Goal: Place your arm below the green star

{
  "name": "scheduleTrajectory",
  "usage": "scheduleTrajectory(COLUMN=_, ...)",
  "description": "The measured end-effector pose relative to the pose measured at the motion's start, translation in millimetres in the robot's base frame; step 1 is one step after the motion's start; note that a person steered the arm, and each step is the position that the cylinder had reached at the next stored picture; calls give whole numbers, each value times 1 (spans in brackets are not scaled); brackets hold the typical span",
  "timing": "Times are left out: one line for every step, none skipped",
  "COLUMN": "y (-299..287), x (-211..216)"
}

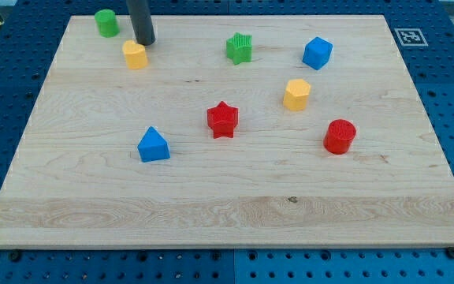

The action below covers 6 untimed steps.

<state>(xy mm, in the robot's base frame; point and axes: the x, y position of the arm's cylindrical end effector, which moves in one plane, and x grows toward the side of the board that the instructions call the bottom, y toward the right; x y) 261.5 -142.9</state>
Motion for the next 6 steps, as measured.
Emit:
scheduleTrajectory(y=15, x=4)
scheduleTrajectory(y=38, x=13)
scheduleTrajectory(y=58, x=17)
scheduleTrajectory(y=84, x=27)
scheduleTrajectory(y=105, x=47)
scheduleTrajectory(y=107, x=75)
